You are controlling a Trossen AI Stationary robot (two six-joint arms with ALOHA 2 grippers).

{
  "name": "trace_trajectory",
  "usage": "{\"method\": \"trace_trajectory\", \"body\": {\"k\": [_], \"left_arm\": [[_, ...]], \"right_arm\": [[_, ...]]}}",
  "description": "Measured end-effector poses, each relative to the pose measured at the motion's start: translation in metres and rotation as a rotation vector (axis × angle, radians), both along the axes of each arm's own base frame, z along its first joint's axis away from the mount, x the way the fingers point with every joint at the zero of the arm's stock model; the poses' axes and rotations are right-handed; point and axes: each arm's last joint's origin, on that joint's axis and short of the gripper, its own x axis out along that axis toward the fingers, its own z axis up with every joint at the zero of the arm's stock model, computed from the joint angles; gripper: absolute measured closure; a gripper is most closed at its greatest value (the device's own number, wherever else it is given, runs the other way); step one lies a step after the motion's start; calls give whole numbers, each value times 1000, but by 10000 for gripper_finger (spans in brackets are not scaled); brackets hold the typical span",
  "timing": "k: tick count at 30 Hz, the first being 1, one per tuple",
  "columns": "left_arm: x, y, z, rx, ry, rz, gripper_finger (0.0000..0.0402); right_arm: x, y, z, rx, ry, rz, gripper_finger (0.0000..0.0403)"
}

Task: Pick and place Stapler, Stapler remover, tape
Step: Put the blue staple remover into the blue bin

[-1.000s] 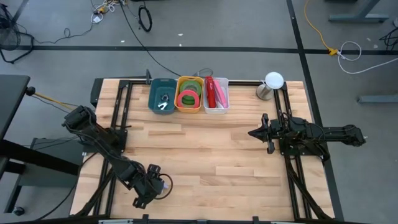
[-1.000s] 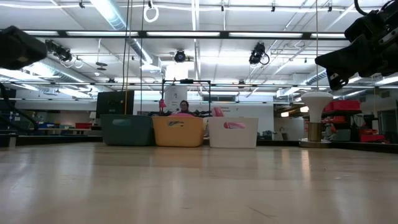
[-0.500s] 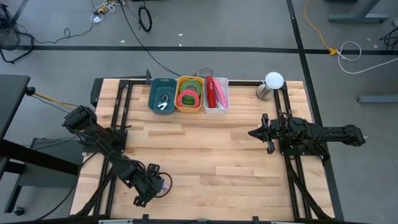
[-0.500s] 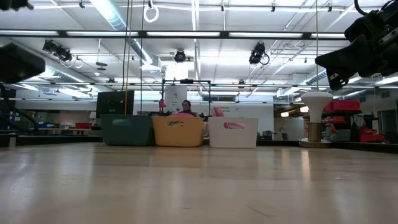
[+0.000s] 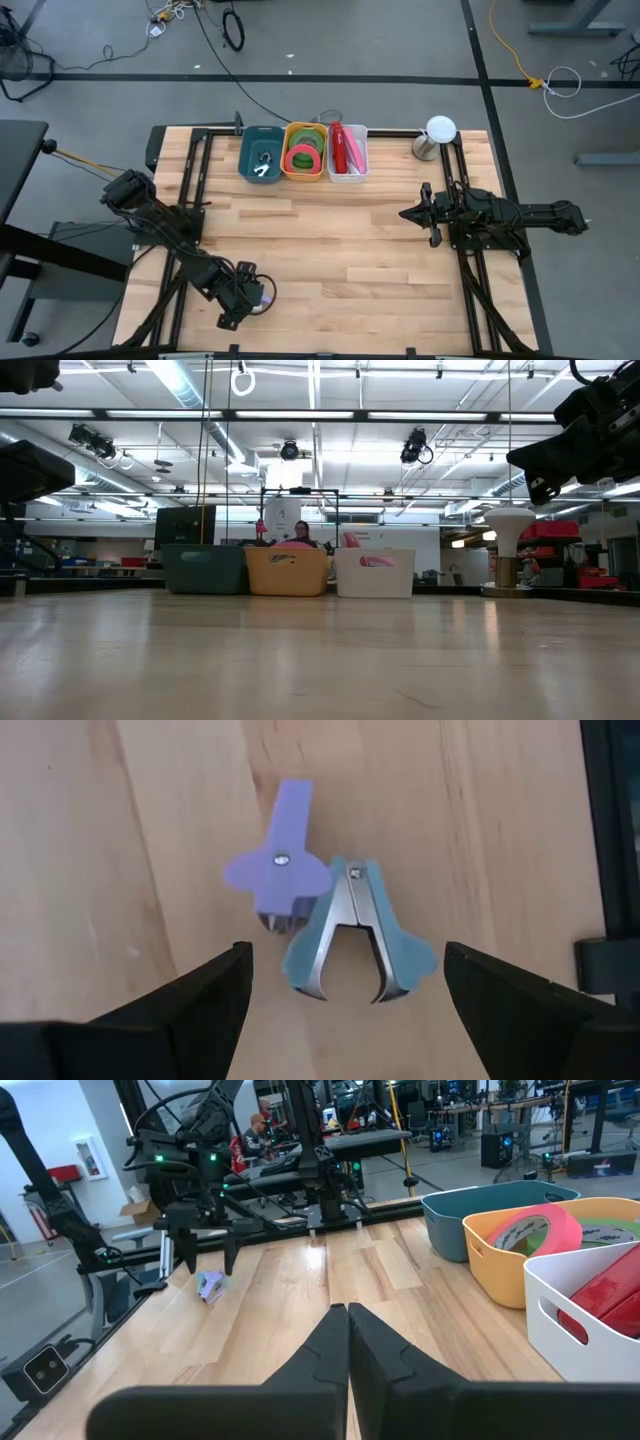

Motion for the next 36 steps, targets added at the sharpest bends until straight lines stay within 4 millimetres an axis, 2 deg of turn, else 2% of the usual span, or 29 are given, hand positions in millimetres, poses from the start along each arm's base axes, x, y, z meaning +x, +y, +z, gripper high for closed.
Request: {"method": "trace_trajectory", "body": {"k": [15, 26, 30, 36], "left_arm": [[4, -4, 2, -55, -32, 36, 74], [7, -4, -11, -40, 23, 28, 75], [7, -4, -11, -37, 27, 30, 88], [5, -3, -12, -32, 51, 26, 132]], "right_arm": [[0, 0, 0, 0, 0, 0, 396], [0, 0, 0, 0, 0, 0, 396], [0, 0, 0, 0, 0, 0, 396], [0, 0, 0, 0, 0, 0, 396]]}}
